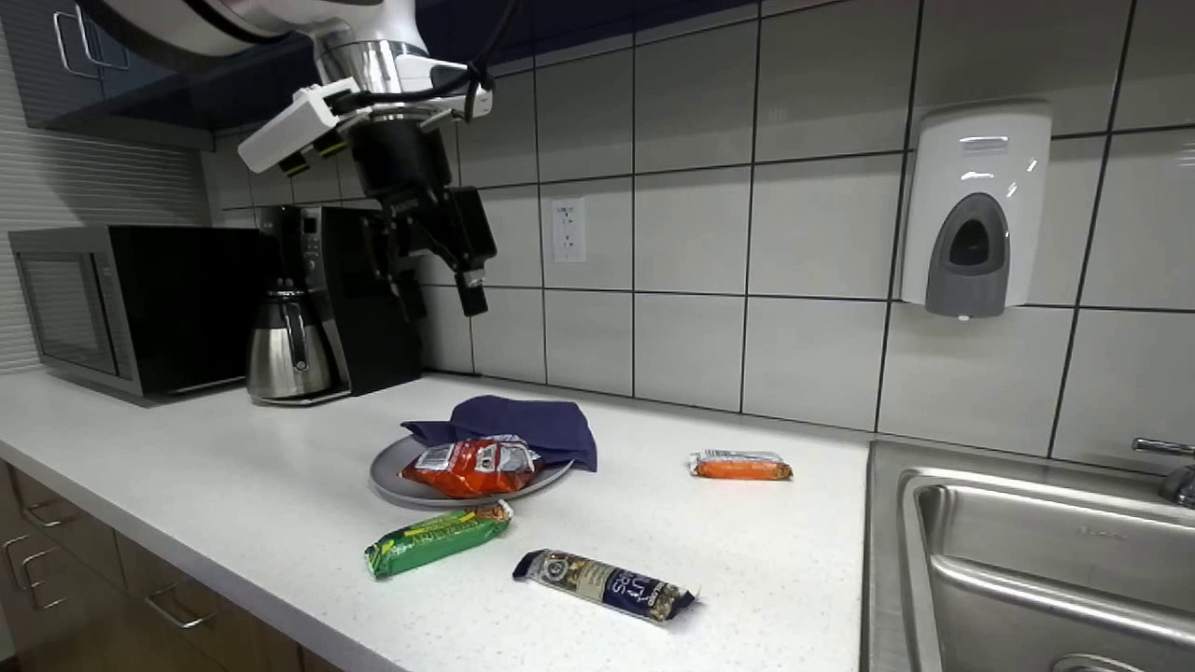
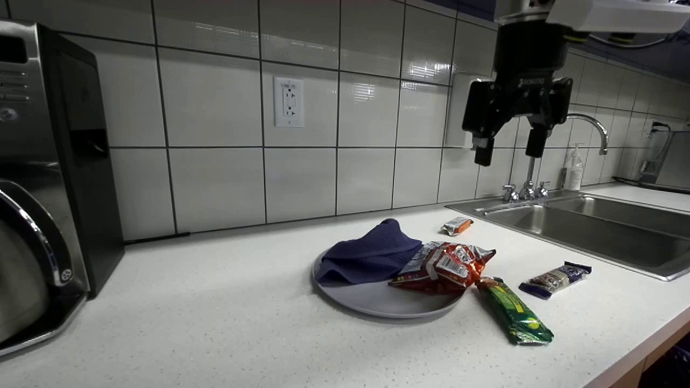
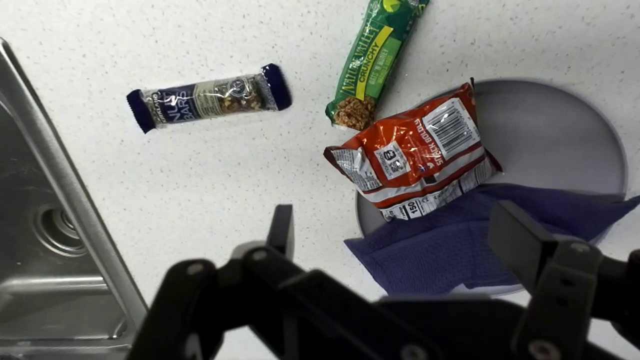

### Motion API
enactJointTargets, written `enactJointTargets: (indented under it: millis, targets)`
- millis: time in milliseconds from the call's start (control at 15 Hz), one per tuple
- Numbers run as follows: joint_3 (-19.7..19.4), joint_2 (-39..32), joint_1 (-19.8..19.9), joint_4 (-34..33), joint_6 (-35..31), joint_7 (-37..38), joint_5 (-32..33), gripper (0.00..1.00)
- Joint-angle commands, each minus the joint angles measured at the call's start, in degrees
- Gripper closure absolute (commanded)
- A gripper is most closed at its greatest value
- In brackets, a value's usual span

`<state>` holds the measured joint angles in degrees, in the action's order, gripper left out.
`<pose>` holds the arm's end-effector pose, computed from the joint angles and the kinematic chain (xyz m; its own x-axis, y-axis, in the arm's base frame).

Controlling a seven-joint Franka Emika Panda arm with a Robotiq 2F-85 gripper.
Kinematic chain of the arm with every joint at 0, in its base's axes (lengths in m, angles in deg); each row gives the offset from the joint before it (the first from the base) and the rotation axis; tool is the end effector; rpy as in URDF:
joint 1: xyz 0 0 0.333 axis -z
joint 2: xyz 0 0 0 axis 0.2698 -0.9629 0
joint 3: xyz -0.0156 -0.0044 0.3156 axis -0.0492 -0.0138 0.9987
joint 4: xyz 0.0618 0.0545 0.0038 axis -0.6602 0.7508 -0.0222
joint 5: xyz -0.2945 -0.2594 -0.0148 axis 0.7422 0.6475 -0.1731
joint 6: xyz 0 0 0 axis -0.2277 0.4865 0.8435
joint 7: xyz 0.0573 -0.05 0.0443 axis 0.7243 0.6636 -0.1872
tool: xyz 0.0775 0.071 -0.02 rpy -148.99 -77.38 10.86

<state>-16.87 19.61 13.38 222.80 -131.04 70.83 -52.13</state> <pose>0.4153 0.0779 0.4197 0.9880 -0.0383 0.1495 -0.0589 -0.9890 0.1359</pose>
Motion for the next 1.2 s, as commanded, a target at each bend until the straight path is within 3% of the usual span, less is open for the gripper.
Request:
enactJointTargets:
  millis: [0,400,1133]
  targets:
    - [2.9,-3.85,1.87,-2.02,-1.93,7.57,3.81,0.0]
    - [3.85,-9.37,1.29,-5.45,-2.08,17.41,5.37,0.0]
    - [3.45,-21.4,-2.69,-15.34,-3.62,28.8,4.69,0.0]
